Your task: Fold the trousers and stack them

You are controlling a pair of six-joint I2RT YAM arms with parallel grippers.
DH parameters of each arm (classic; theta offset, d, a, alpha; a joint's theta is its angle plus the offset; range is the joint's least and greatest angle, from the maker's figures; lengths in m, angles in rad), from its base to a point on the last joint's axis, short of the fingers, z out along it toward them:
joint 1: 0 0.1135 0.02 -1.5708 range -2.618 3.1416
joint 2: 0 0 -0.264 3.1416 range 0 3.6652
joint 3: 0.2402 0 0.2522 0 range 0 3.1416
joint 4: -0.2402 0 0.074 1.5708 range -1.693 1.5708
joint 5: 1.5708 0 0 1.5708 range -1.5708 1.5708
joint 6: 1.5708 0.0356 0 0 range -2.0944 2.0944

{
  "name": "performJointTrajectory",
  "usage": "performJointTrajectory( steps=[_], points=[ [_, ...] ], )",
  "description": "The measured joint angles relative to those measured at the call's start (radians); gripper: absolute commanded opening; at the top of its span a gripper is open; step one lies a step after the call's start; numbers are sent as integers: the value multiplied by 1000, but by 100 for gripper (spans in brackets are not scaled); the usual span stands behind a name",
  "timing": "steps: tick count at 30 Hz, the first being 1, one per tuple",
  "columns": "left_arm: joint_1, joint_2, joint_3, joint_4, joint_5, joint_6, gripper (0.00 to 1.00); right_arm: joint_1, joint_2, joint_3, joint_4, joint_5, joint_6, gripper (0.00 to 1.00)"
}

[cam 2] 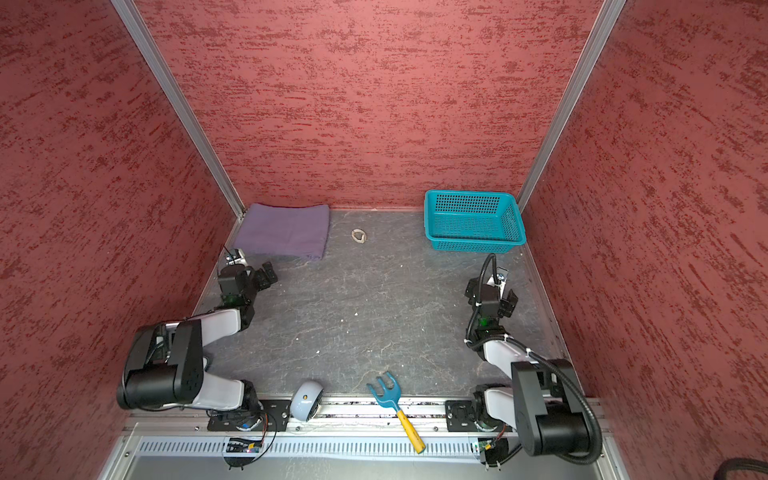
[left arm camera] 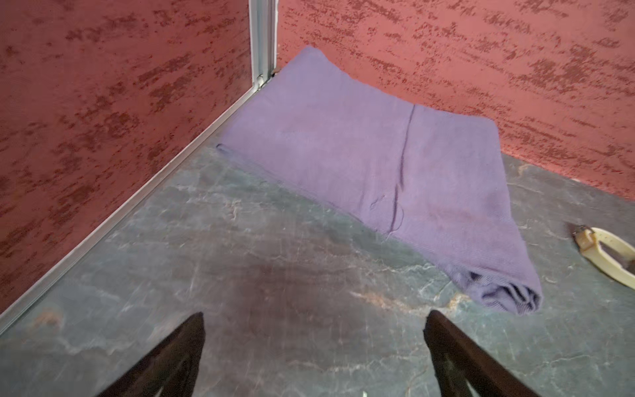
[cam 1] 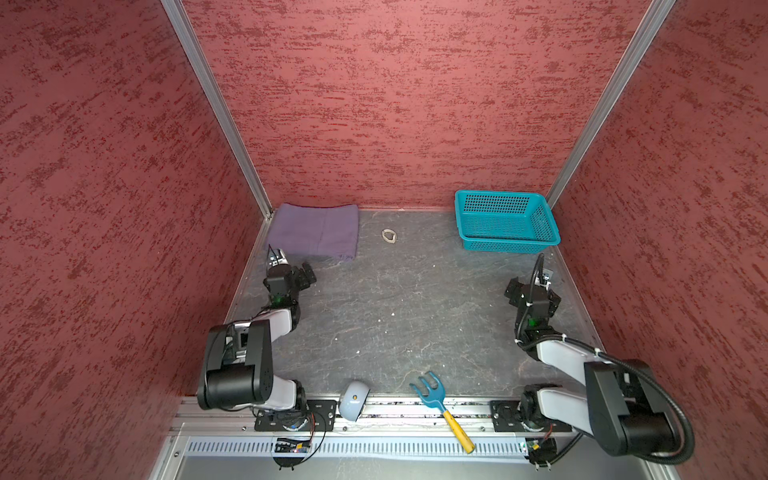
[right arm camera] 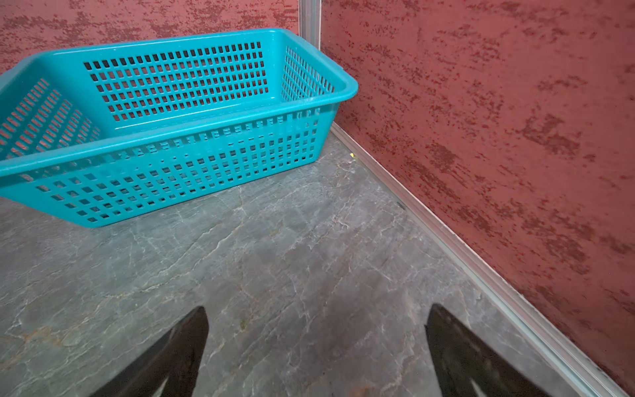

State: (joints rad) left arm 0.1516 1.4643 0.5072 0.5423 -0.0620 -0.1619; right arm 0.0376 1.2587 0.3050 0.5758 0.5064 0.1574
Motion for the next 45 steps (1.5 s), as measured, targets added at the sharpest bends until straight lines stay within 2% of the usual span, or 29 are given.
performJointTrajectory(
  steps=[6,10,12,15,17,20,24,45],
  points=[
    [-27,-16,-103,153,126,46,99,-26,91,27,137,-58,-2,99],
    [-31,-5,-183,284,160,66,99,-58,165,19,286,-102,-13,99],
    [-32,45,-224,400,173,72,99,-76,204,-5,359,-178,-28,99],
    [-42,68,-234,412,170,82,99,-89,277,-89,530,-285,-53,99],
    [-56,73,-191,385,164,95,99,-94,288,-105,529,-349,-72,99],
    [-84,72,-141,382,162,116,100,-113,294,-38,503,-452,-86,99],
    [-96,72,-133,370,152,131,99,-130,291,-6,513,-512,-89,99],
    [-116,72,-133,348,113,152,99,-131,291,-8,513,-563,-98,99]
  ],
)
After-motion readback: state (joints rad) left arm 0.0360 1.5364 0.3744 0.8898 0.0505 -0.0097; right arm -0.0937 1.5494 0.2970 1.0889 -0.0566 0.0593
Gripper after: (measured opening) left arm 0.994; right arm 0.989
